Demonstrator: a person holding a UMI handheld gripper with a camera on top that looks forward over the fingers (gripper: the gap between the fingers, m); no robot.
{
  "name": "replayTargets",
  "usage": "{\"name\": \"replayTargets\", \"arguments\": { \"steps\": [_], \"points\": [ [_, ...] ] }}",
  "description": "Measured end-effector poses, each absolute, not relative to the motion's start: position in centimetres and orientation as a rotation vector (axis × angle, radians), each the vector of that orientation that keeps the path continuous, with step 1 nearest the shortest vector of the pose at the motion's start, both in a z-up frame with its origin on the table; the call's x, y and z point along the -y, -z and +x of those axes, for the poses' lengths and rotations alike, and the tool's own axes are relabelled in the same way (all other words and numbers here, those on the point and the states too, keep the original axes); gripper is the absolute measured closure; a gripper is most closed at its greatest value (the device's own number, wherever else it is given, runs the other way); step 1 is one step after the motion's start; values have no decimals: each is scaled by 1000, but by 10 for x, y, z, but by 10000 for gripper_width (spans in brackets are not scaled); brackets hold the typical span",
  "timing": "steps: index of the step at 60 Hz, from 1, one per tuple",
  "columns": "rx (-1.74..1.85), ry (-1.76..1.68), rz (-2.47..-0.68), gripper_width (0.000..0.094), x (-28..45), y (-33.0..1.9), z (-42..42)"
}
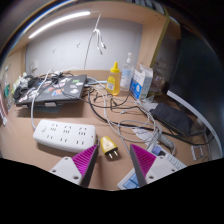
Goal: Unplug charger
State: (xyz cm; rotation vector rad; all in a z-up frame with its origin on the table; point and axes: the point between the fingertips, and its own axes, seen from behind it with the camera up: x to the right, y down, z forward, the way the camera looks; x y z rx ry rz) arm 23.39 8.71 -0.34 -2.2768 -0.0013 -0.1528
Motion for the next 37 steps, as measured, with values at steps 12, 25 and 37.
{"name": "replayTargets", "arguments": {
  "steps": [12,25,37],
  "points": [
    [-28,58,-2151,52,-77,-38,226],
    [-17,6,-2040,54,-38,-94,224],
    [-4,-3,-1999,52,5,-118,239]
  ]
}}
